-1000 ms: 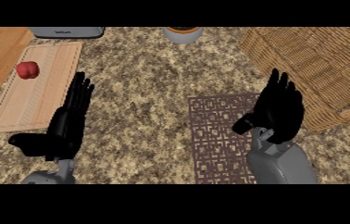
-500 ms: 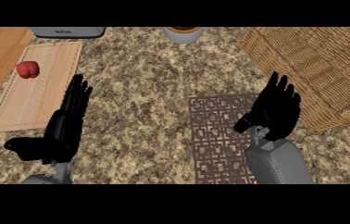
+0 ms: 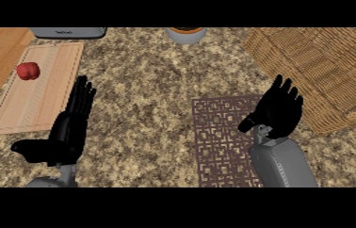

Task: Pick the can from the placemat and place it in the basket

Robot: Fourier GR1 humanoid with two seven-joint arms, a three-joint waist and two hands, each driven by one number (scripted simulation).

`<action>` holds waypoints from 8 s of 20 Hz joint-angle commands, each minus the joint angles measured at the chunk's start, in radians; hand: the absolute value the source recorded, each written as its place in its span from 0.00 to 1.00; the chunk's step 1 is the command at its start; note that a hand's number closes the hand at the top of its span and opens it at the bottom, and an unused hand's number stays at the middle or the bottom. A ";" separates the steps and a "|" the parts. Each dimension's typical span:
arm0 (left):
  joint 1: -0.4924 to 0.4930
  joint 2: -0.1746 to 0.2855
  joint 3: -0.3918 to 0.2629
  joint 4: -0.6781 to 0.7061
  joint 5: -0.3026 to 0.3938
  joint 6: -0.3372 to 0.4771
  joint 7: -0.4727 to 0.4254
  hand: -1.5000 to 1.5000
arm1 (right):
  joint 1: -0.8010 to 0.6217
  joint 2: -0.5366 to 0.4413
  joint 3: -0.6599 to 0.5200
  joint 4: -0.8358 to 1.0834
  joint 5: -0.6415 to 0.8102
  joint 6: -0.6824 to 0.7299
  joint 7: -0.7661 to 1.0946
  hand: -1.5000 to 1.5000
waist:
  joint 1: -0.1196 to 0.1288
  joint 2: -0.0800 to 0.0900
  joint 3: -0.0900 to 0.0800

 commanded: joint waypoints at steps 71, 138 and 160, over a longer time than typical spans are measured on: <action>-0.067 -0.131 0.007 -0.014 -0.127 -0.108 0.062 0.50 | -0.788 -0.057 -0.412 0.851 0.166 -0.741 -0.033 1.00 | 0.127 0.039 0.000; -0.006 -0.119 0.136 -0.025 -0.120 -0.140 0.066 0.50 | -0.605 -0.219 -0.745 1.122 0.240 -0.950 -0.097 0.00 | 0.009 0.004 0.000; -0.003 -0.142 0.143 0.015 -0.142 -0.138 0.044 0.50 | -0.467 -0.188 -0.663 0.688 0.539 -0.993 0.108 0.00 | -0.020 -0.006 -0.002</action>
